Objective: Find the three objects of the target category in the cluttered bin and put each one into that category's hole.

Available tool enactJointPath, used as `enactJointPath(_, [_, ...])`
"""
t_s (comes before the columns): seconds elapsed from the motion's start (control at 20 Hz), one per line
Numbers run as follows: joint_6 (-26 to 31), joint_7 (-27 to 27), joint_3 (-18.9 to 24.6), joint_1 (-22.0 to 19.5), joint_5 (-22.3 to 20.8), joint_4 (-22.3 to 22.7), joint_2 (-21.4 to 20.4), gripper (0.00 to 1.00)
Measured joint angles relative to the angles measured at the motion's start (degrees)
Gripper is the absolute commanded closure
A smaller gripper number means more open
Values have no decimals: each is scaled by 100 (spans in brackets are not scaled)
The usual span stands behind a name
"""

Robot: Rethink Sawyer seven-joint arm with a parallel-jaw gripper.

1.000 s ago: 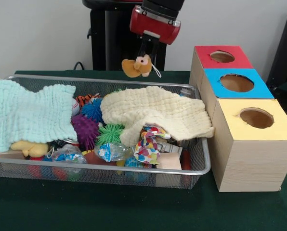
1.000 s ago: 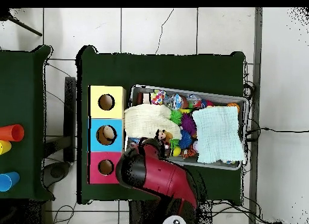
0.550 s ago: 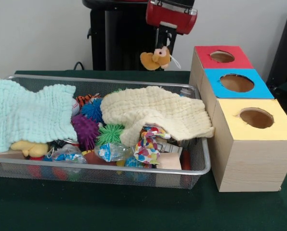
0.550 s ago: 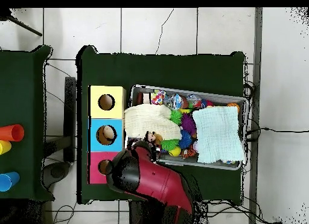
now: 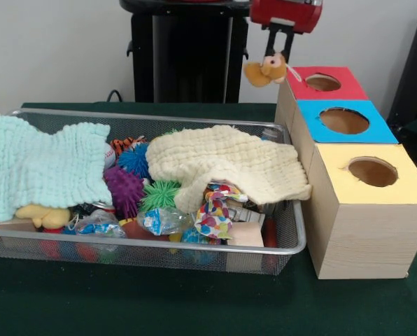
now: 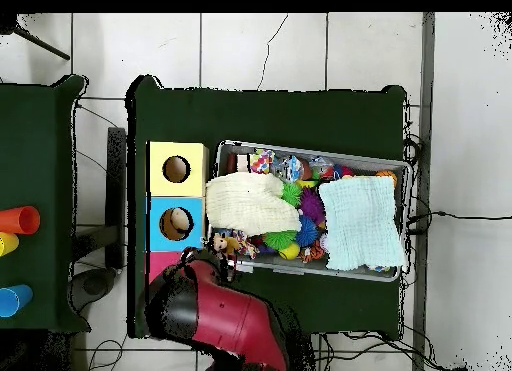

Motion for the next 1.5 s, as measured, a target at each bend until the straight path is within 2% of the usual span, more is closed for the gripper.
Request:
enactJointPath(0.4, [359,215,-304,824,112,13,-141,100])
enactJointPath(0.85, [577,1118,-483,1526,429,162,-327,100])
enactJointPath(1.2, [575,1600,-432,1540,645,458,-351,100])
enactJointPath(1.5, [557,1703,-356,1535,723,685,-322,100])
